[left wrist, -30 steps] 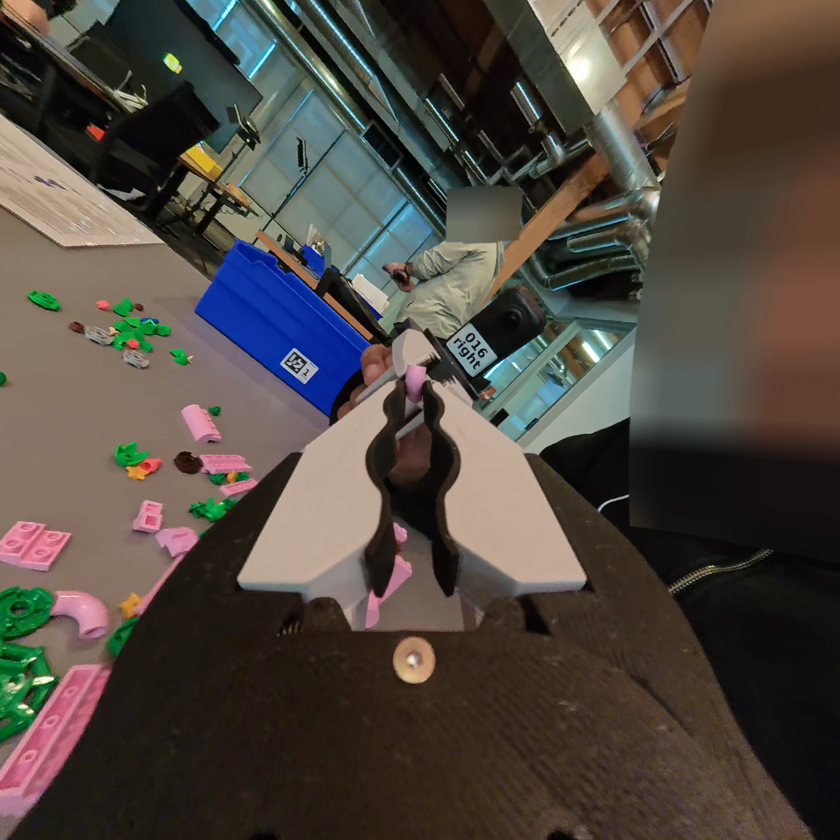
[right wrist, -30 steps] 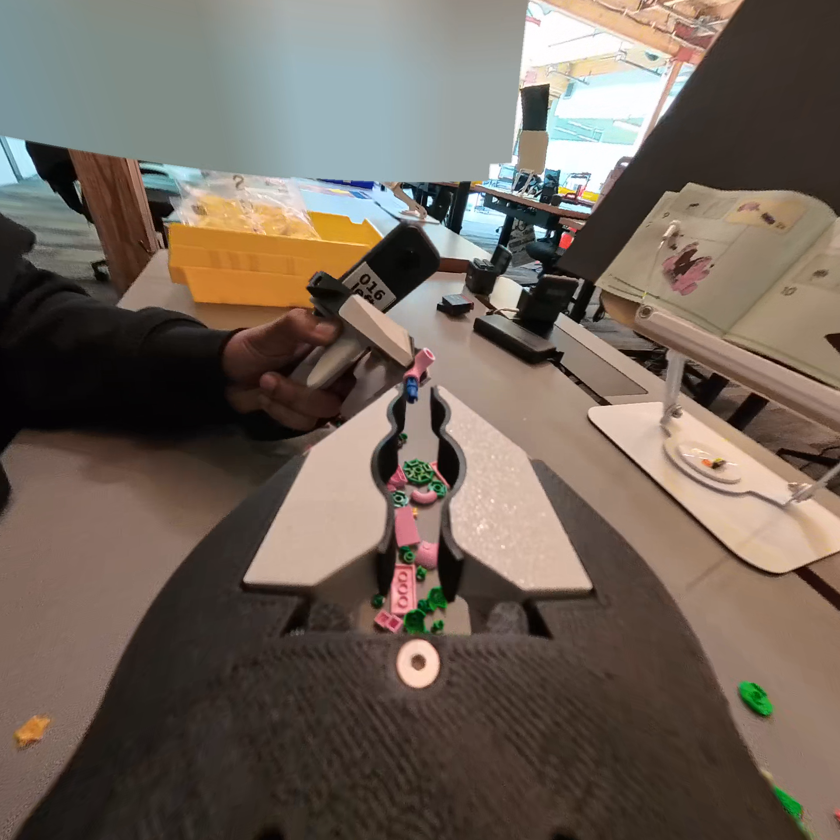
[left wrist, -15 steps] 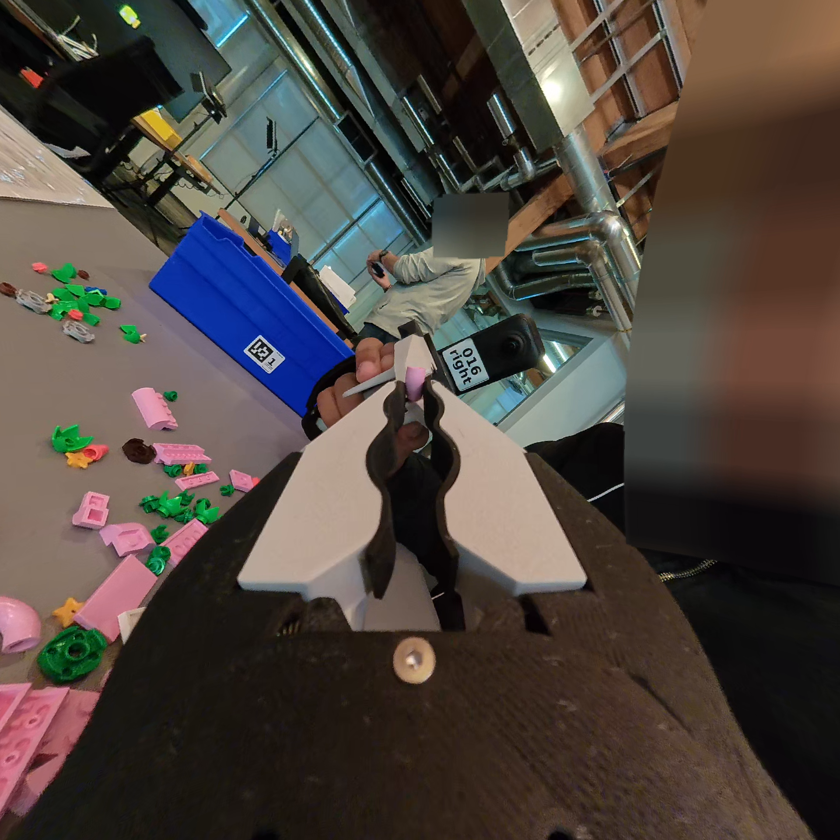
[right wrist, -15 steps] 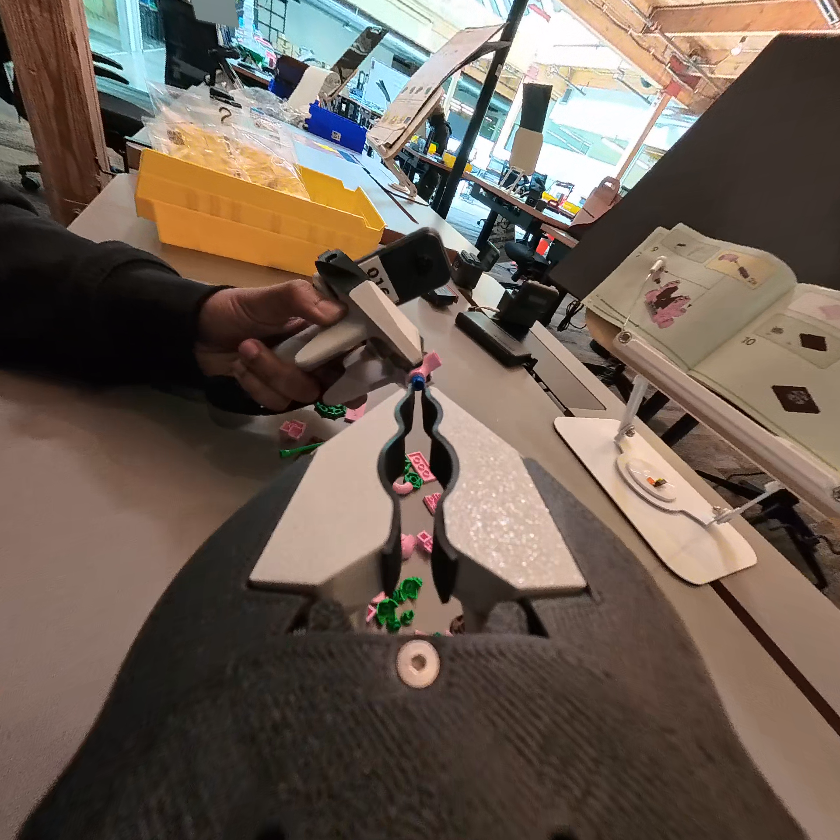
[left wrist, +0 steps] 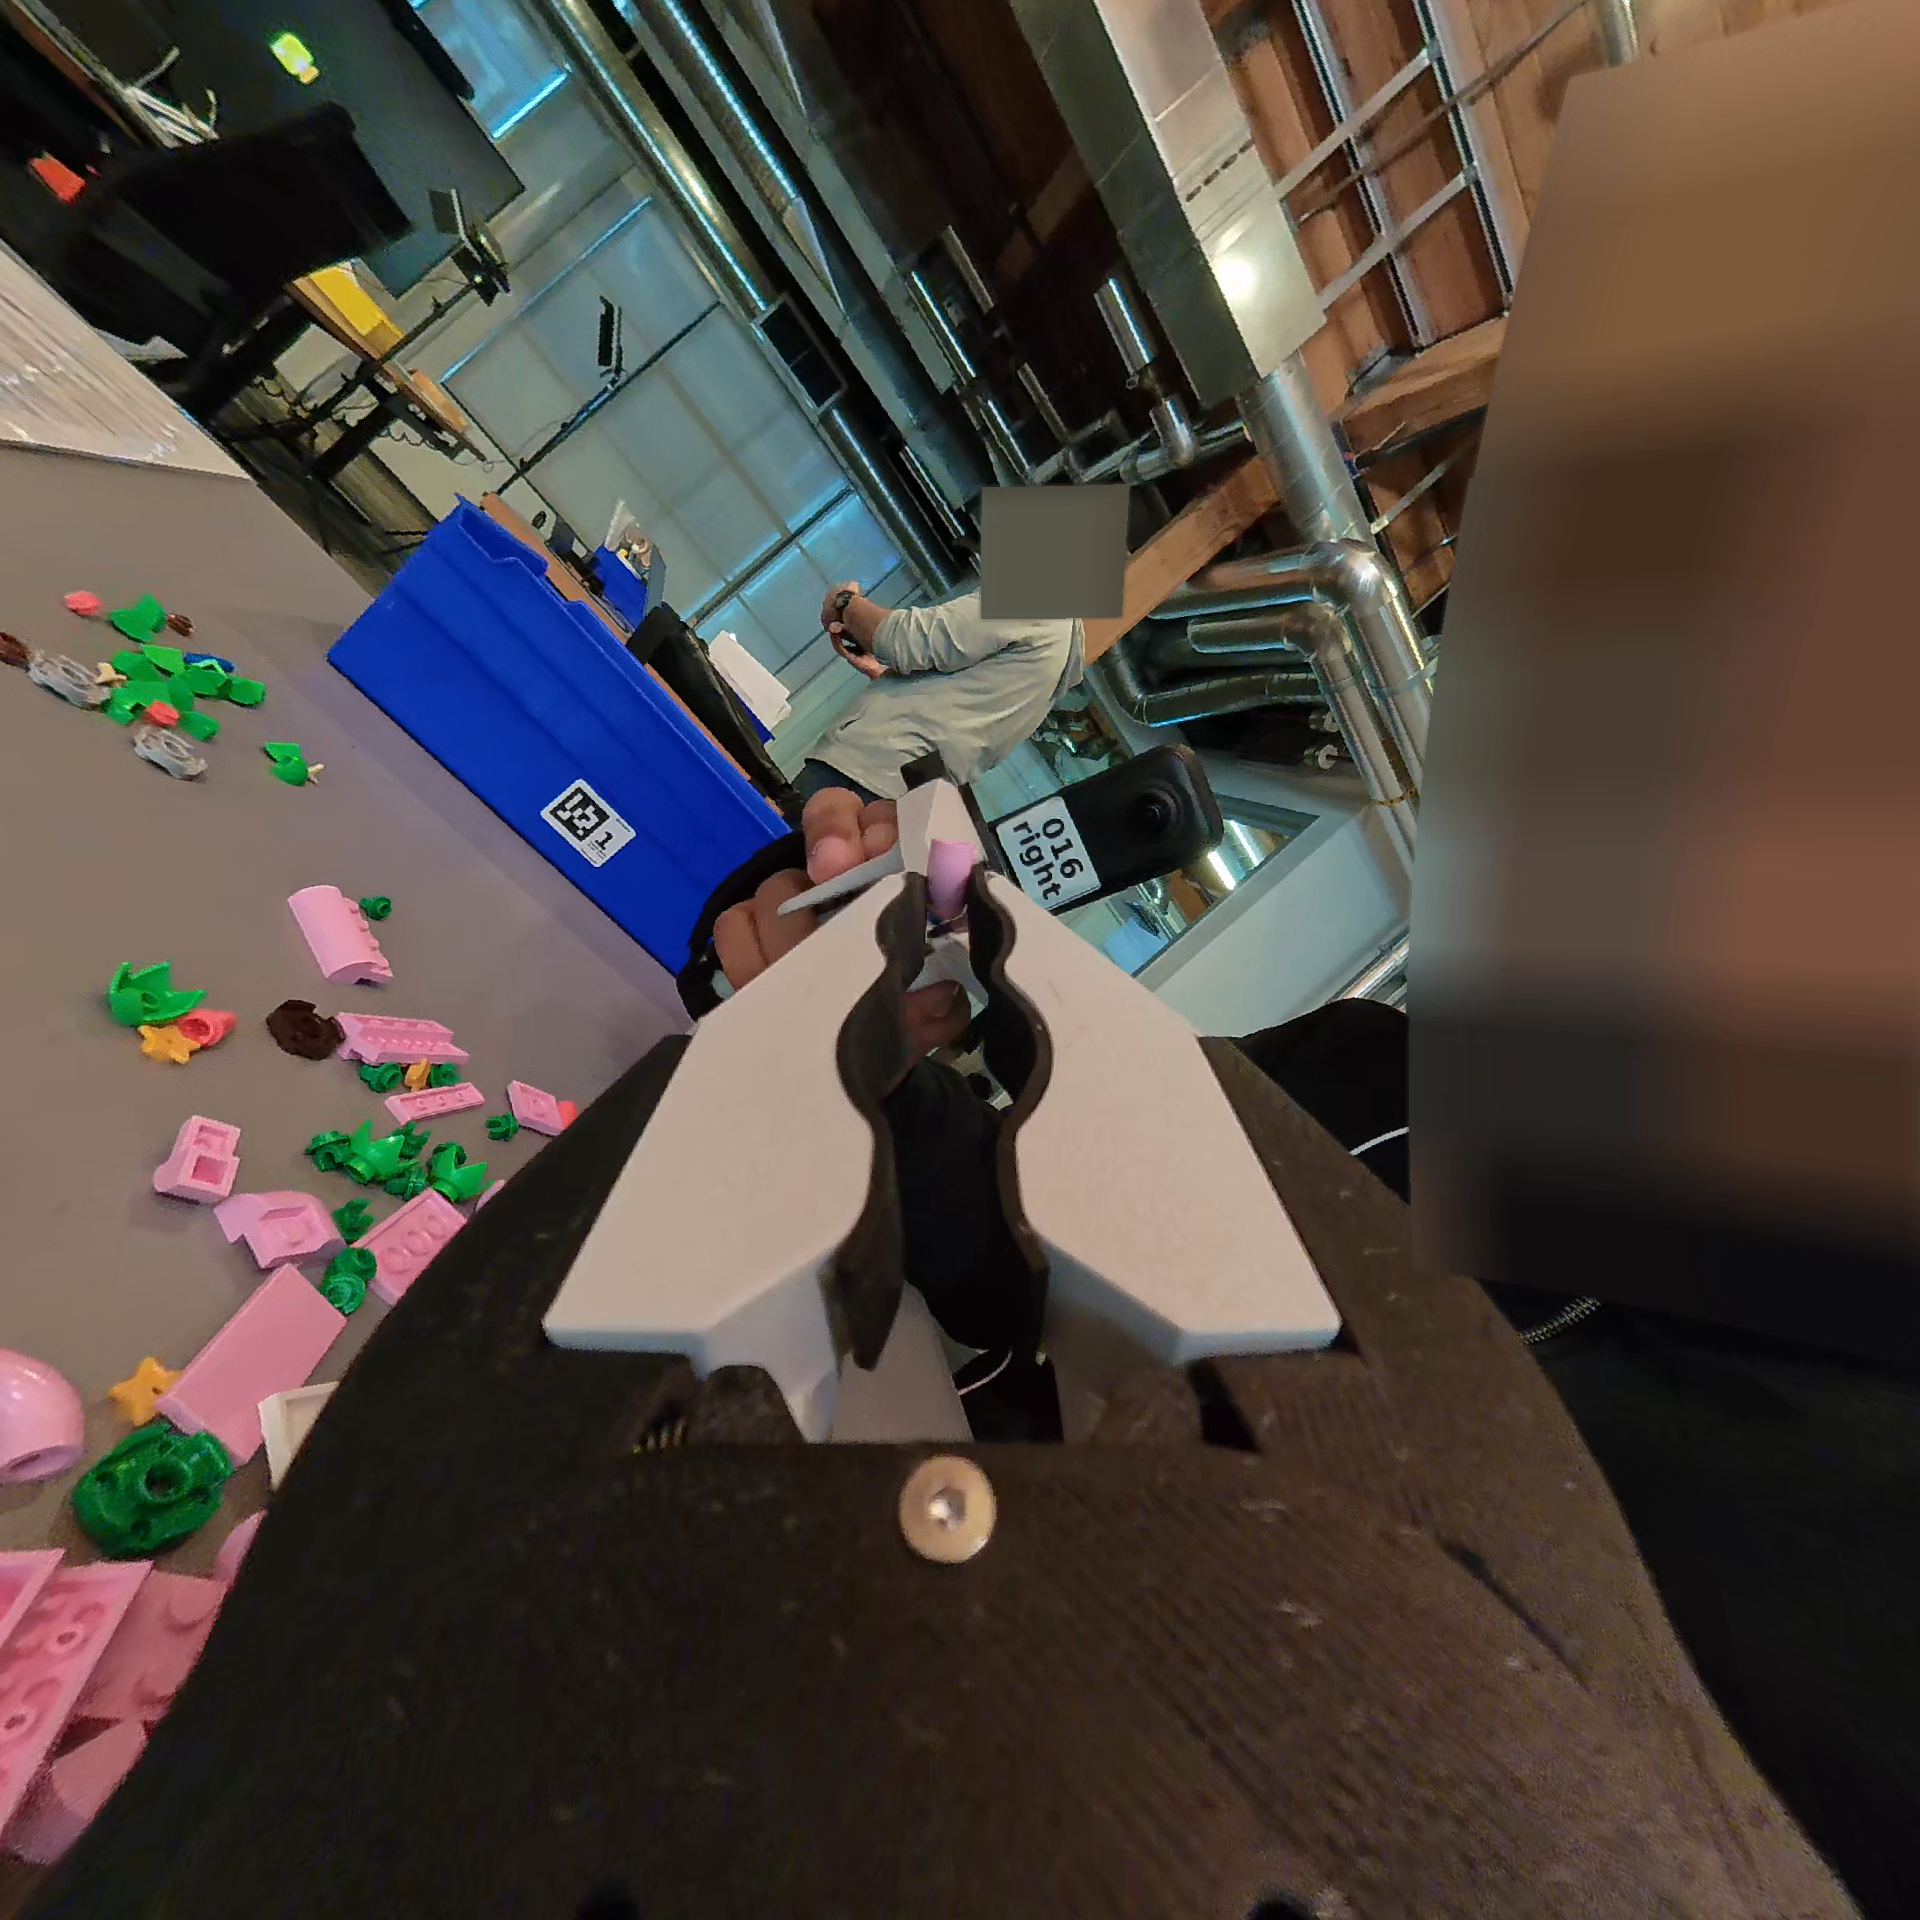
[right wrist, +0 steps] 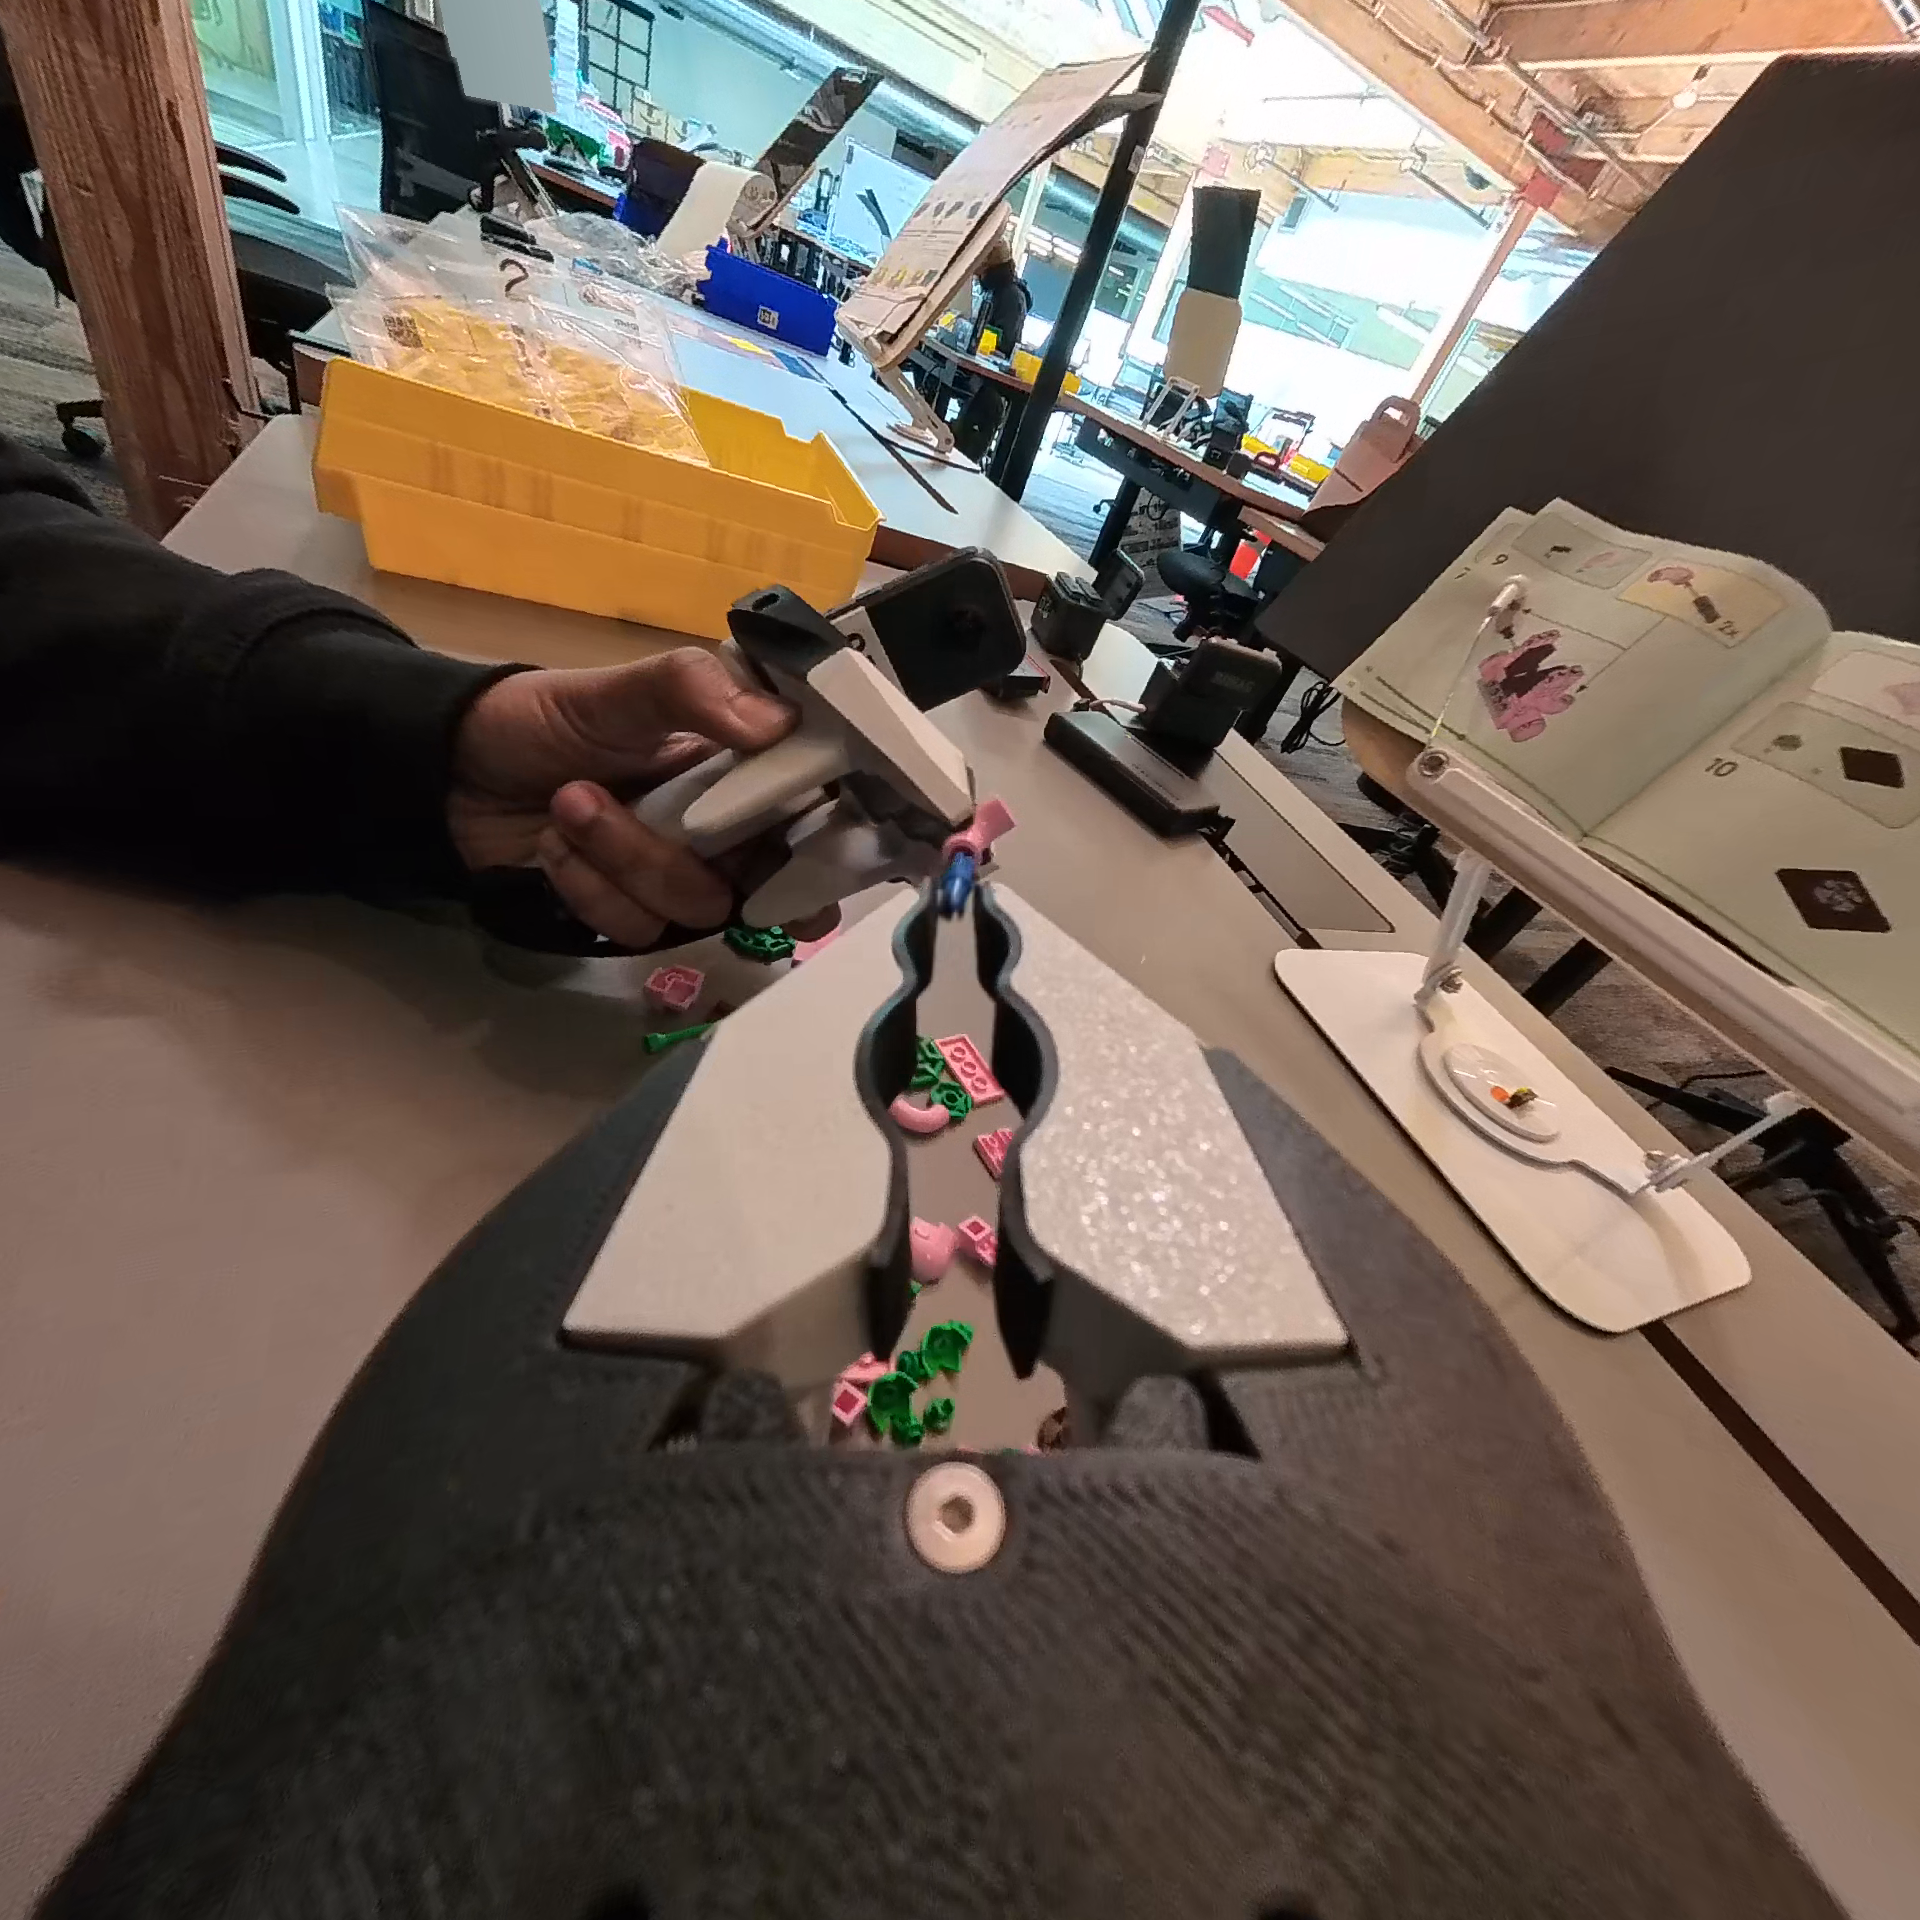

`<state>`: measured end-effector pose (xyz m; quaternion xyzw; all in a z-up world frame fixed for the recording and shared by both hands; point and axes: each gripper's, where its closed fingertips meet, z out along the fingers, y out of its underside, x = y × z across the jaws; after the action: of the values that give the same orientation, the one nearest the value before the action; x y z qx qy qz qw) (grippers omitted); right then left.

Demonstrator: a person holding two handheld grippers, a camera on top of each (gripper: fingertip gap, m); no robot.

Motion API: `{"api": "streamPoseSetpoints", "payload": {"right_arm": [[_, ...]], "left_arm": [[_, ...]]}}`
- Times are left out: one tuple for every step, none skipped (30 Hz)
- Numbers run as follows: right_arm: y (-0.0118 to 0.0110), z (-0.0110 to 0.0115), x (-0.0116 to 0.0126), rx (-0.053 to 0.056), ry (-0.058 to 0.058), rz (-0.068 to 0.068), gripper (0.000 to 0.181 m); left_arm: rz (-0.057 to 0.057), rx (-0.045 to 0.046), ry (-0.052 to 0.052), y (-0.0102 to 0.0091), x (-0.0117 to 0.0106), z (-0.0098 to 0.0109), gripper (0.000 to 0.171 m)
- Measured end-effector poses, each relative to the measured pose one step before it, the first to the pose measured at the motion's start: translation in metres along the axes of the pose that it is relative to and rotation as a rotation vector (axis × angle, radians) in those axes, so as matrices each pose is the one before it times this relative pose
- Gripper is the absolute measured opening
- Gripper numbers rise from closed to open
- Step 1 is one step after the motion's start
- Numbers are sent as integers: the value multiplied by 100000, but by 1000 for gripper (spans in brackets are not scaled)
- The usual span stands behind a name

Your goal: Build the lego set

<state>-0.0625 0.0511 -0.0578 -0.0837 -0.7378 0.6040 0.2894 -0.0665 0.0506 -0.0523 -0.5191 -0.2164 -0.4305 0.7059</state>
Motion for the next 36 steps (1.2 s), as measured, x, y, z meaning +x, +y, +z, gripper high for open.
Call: {"api": "streamPoseSetpoints", "payload": {"right_arm": [[-13, 1, 0, 27, 0, 45, 6], [23, 21, -23, -101, -136, 116, 7], [26, 13, 2, -102, -10, 70, 6], [71, 23, -9, -345, 6, -39, 3], [89, 16, -19, -598, -48, -200, 0], [74, 17, 16, -524, 94, -186, 0], [38, -11, 22, -449, -107, -96, 0], [-26, -79, 105, -74, 180, 23, 0], [-32, -158, 246, 53, 678, 309, 0], [31, -198, 357, -243, 891, 843, 0], [124, -194, 418, -601, 651, 1558, 0], [225, -165, 350, -922, -63, 2348, 3], [341, -118, 291, -1278, -614, 2915, 4], [405, -50, 291, -1449, -466, 3053, 5], [480, 60, 129, -1645, -1241, 2948, 7], [632, 189, -170, -2580, -3021, 3208, 7], [853, 327, -457, -4048, -4736, 3838, 9], [1040, 457, -889, -5528, -7499, 4424, 12], [1113, 526, -1149, -6173, -8976, 4944, 14], [930, 576, -850, -5203, -6721, 4540, 17], [500, 519, -567, -2563, -3832, 2409, 19], [122, 410, -457, -454, -1940, 41, 19], [-83, 270, -414, -98, -851, -1066, 19], [-212, 148, -368, -70, -204, -1238, 19], [-319, 54, -394, 207, -226, -1227, 19], [-407, 8, -418, 307, -36, -1126, 19], [-421, -16, -381, 58, 658, -1360, 20], [-482, -34, -369, 18, 1456, -2047, 19], [-513, -57, -424, 80, 1538, -2254, 19], [-512, -54, -493, 268, 1179, -1708, 18], [-492, -50, -581, 849, 717, -806, 18], [-374, -17, -651, 1371, 244, 398, 18], [-163, 46, -754, 1376, -392, 1800, 18], [73, 105, -861, 1299, -1280, 2975, 19], [349, 168, -963, 610, -1980, 3630, 20], [664, 177, -863, -1005, -1415, 3565, 21]], "left_arm": [[44, -53, -26, 1, 5, -9, 6], [90, -128, -152, 13, -24, 4, 6], [142, -224, -281, 39, -31, 13, 6], [47, -281, -150, 54, -21, 24, 6], [73, -98, -38, 17, -1, 7, 6], [175, 100, -124, -23, -7, -26, 6], [280, 190, -188, -67, -4, -53, 6], [462, 136, -324, -87, -8, -75, 6], [714, 115, -538, -97, -37, -79, 6], [923, 2, -717, -84, -41, -83, 6], [994, -196, -830, -61, -63, -76, 6], [1021, -269, -782, -43, -57, -72, 6], [985, -93, -656, -75, -27, -67, 6], [803, 107, -507, -104, -22, -84, 6], [645, 249, -380, -123, -9, -101, 6], [534, 359, -401, -135, -25, -101, 6], [493, 375, -376, -141, -30, -114, 6], [527, 330, -462, -130, -53, -120, 6], [529, 362, -529, -143, -70, -119, 6], [497, 426, -494, -155, -58, -133, 6], [396, 446, -472, -151, -59, -125, 6], [259, 440, -264, -157, -14, -122, 6], [191, 489, -55, -152, 33, -95, 6], [222, 468, 37, -153, 62, -79, 5], [342, 382, 23, -122, 88, -66, 6], [459, 220, -74, -106, 68, -33, 6], [538, 77, -201, -68, 52, -23, 6], [618, -63, -363, -32, 17, -17, 6], [669, -194, -510, 3, -30, -5, 6], [722, -287, -658, 25, -67, 4, 6], [801, -333, -761, 28, -98, -13, 6], [919, -313, -864, 30, -112, -22, 6], [1027, -175, -1006, -10, -129, -48, 6], [1103, -10, -1041, -49, -121, -83, 6], [1084, 80, -1018, -73, -106, -94, 6], [984, 76, -786, -85, -57, -80, 6]]}}
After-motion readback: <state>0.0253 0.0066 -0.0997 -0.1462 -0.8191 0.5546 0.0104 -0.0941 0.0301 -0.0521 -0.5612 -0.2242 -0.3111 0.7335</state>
